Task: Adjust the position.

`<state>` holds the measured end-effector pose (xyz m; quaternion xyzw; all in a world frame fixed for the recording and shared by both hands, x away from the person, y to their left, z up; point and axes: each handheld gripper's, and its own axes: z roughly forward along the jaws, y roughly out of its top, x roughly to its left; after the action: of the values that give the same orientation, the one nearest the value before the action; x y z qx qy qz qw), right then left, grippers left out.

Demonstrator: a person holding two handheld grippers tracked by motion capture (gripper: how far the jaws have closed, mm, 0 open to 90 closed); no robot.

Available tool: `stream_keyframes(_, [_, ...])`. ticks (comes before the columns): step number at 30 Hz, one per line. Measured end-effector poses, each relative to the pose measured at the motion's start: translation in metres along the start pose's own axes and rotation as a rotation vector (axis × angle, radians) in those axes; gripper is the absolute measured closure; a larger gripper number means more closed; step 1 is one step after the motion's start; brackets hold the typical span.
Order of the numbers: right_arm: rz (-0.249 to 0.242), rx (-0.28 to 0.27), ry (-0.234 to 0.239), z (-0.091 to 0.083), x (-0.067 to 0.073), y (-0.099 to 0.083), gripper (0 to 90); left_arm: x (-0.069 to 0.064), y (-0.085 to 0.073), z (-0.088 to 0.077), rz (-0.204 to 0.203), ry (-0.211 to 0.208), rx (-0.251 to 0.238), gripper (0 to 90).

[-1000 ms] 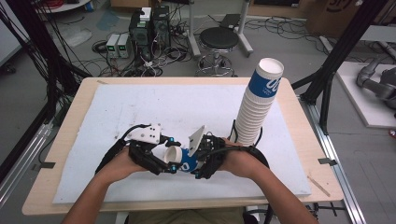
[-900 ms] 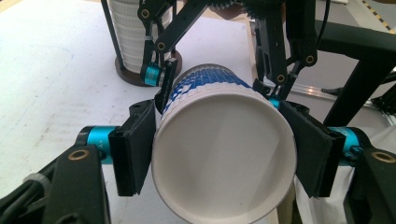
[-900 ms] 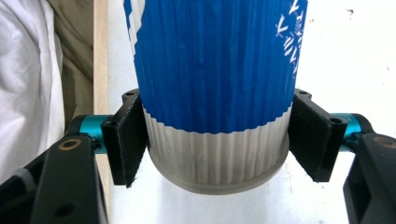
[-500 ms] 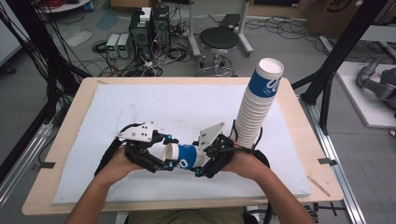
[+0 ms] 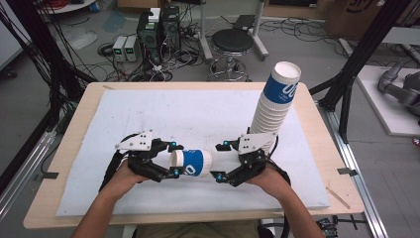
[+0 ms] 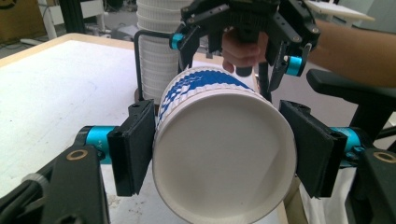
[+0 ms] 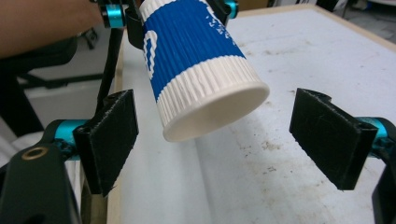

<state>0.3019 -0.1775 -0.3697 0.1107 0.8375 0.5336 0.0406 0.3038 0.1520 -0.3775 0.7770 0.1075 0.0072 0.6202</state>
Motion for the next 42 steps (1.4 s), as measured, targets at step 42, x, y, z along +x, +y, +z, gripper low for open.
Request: stream_keyframes(42, [0.082, -0.12, 0.146, 0.018, 0.008, -0.026, 14.8, -0.011, -0.004, 0.013, 0.03, -0.134, -0.116, 30.0])
